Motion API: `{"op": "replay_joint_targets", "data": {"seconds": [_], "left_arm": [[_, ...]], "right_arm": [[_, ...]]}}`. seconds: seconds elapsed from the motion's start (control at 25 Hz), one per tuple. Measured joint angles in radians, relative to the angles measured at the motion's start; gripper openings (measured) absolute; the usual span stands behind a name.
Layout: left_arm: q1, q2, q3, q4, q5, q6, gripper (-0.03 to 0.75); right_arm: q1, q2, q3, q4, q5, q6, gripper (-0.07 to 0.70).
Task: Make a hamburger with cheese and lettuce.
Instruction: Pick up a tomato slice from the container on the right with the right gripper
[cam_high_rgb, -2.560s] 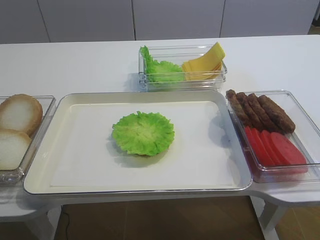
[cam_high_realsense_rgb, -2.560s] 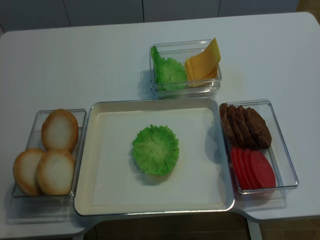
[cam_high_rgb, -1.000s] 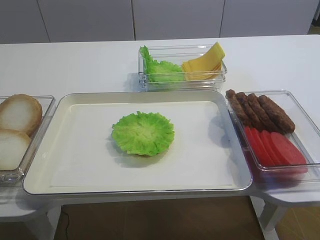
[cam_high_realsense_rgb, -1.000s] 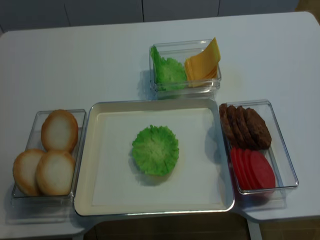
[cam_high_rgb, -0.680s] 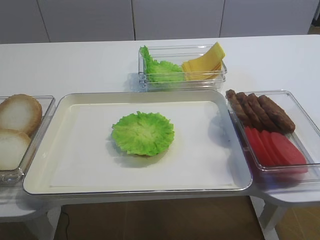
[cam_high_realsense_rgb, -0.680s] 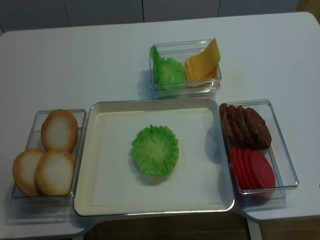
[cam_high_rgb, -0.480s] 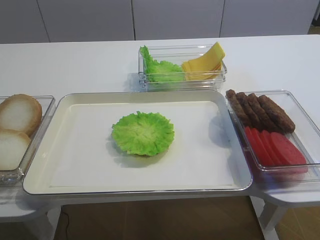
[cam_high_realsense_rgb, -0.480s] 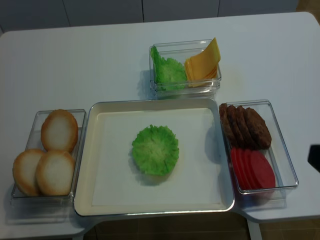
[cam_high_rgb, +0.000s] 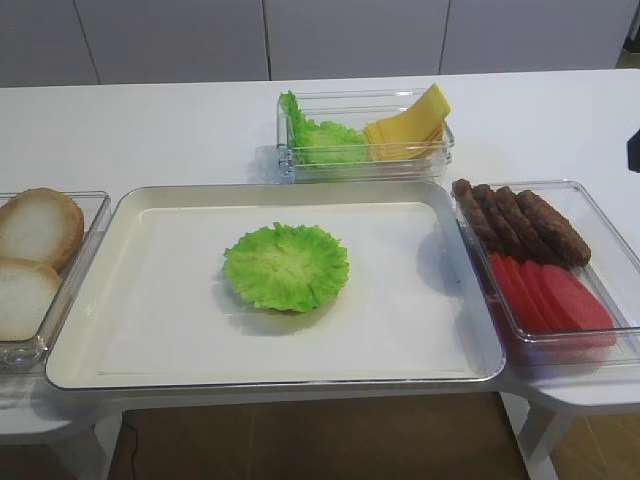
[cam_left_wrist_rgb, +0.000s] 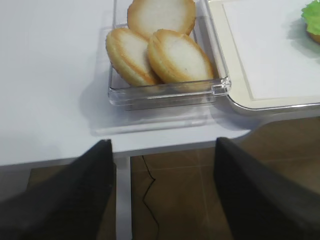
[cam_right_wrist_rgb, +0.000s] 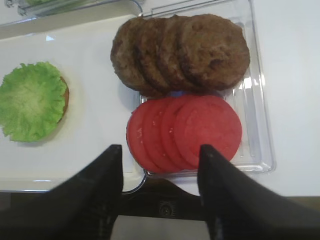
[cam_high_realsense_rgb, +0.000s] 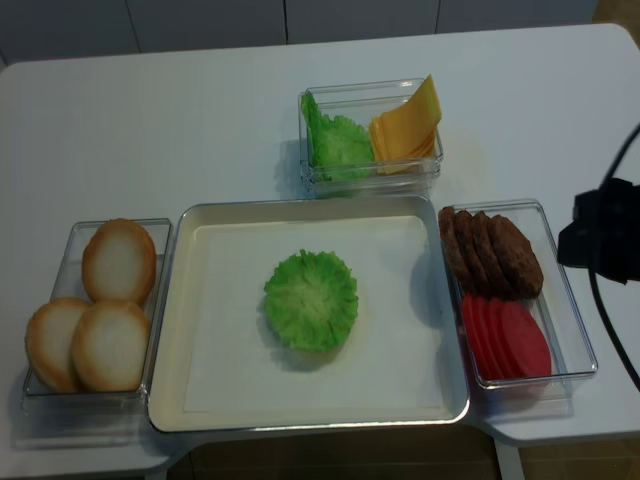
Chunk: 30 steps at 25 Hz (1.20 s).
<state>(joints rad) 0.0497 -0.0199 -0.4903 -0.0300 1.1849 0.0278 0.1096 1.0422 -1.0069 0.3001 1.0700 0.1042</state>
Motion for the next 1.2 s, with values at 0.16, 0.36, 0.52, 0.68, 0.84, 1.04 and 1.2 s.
{"op": "replay_joint_targets", "data": {"seconds": [0.16, 0.36, 0.52, 0.68, 0.84, 1.04, 1.2], "left_arm": [[0.000, 0.000, 0.000, 0.000, 0.000, 0.000, 0.468], [0.000, 0.000, 0.000, 0.000, 0.000, 0.000, 0.468], [0.000, 0.000, 0.000, 0.000, 0.000, 0.000, 0.468], [0.000, 0.000, 0.000, 0.000, 0.000, 0.000, 0.468], [0.000, 0.000, 0.000, 0.000, 0.000, 0.000, 0.468], [0.000, 0.000, 0.000, 0.000, 0.000, 0.000, 0.468], [0.000, 0.000, 0.000, 0.000, 0.000, 0.000, 0.468]], "right_arm": [[0.039, 0.065, -0.034, -0.020, 0.007, -0.002, 0.365], [0.216, 0.139, -0.064, -0.152, -0.011, 0.092, 0.365], [0.348, 0.221, -0.091, -0.259, -0.011, 0.187, 0.365], [0.462, 0.317, -0.128, -0.380, 0.028, 0.291, 0.363], [0.558, 0.415, -0.162, -0.484, 0.086, 0.343, 0.363], [0.621, 0.511, -0.189, -0.551, 0.126, 0.377, 0.363], [0.623, 0.561, -0.189, -0.575, 0.144, 0.383, 0.342]]}}
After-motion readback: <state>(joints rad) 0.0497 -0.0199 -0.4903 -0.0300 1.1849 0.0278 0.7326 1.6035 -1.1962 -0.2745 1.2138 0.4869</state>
